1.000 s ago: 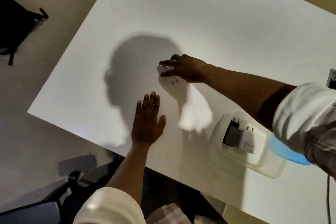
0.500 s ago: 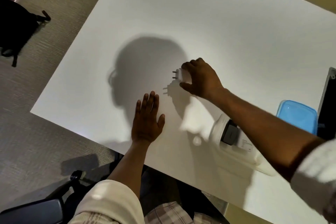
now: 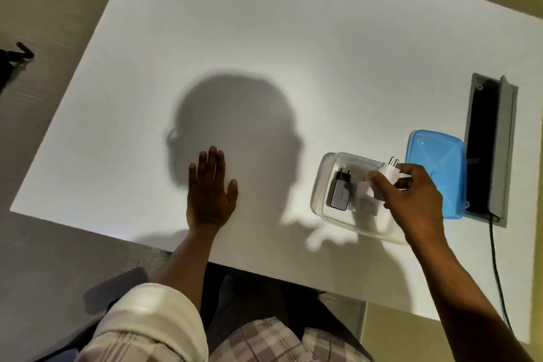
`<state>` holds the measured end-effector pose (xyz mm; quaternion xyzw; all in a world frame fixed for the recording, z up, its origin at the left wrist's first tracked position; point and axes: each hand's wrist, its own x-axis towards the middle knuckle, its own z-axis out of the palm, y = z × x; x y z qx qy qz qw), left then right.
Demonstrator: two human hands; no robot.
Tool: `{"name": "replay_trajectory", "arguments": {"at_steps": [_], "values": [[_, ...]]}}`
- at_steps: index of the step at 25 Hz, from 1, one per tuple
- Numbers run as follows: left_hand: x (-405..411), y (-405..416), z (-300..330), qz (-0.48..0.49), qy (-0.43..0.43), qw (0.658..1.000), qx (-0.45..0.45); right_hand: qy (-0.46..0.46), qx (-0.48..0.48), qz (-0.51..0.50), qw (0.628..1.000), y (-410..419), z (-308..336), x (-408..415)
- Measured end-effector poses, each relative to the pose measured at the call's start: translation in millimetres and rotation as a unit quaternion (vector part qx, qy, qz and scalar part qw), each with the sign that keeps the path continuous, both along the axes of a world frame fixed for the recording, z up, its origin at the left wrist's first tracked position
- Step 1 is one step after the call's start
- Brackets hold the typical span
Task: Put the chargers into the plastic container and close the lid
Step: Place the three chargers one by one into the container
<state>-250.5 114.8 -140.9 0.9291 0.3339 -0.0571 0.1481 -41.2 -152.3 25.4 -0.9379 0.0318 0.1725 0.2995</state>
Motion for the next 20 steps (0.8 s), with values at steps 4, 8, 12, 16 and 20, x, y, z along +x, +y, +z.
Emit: {"name": "replay_trajectory", "arguments": {"at_steps": [4, 8, 12, 16, 20], "values": [[1, 0, -1, -0.002, 0.008, 1.0, -0.004, 0.046, -0.083, -0.004, 0.996, -32, -29, 11], [1, -1, 1, -0.007, 0.002, 1.0, 0.002, 0.054, -0.161, 0.015, 0.985, -33, -45, 17], [1, -2, 1, -0.009, 0.003, 1.0, 0.003, 0.043, -0.22, 0.049, 0.973, -35, -57, 14], [1, -2, 0, -0.01, 0.003, 1.0, 0.003, 0.041, -0.255, 0.072, 0.963, -32, -65, 10], [0, -2, -3, -0.008, -0.004, 1.0, 0.004, 0.045, -0.237, 0.049, 0.969, -30, -69, 12]]}}
